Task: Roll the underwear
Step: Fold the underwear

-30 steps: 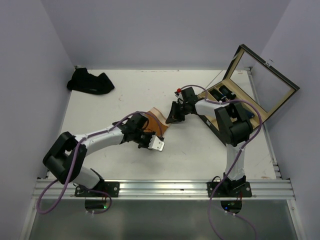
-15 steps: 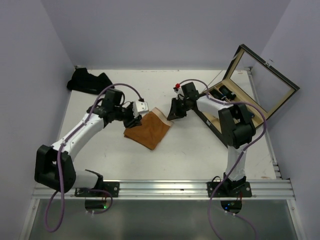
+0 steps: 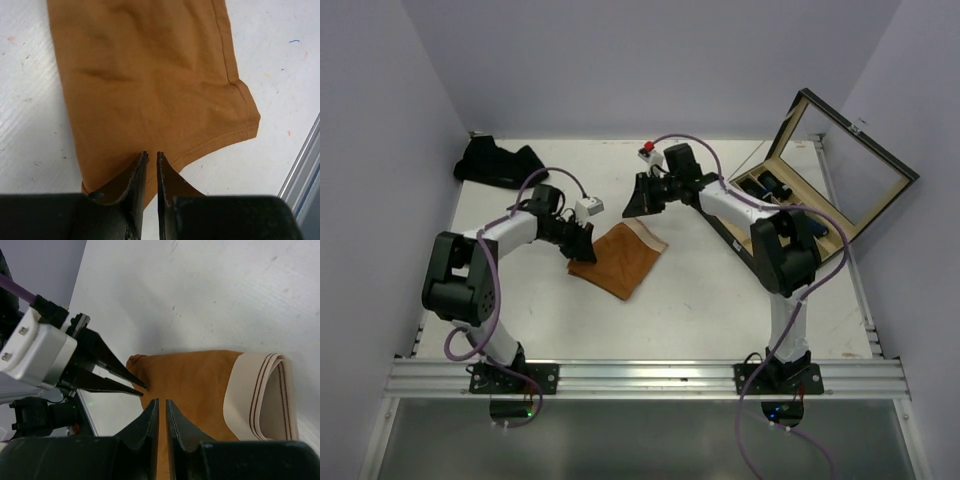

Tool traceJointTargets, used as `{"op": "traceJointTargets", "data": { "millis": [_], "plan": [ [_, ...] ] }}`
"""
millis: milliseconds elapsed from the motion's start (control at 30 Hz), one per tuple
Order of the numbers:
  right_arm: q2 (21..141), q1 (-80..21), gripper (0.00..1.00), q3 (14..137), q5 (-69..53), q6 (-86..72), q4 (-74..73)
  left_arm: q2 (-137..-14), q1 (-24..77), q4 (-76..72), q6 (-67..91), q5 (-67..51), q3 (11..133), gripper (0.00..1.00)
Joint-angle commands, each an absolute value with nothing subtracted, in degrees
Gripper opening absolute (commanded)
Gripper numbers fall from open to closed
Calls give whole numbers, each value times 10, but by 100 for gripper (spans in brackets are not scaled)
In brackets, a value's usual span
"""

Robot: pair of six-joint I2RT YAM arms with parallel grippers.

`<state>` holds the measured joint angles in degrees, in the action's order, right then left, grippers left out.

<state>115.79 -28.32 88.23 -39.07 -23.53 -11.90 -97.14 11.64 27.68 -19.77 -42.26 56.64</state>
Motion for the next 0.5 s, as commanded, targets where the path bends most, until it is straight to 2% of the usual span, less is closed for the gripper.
{"op": "traceJointTargets", "data": {
  "millis": [0,300,467],
  "plan": [
    [1215,-283,14,878,-430,-302,-55,-1007,98,254,-163,-453,570,17],
    [1359,-265,13,895,-396,-354,51,-1059,78,275,-203,-432,585,17],
    [1355,-265,12,854,-400,-367,65,-1077,61,295,-239,-445,614,20]
  ]
}}
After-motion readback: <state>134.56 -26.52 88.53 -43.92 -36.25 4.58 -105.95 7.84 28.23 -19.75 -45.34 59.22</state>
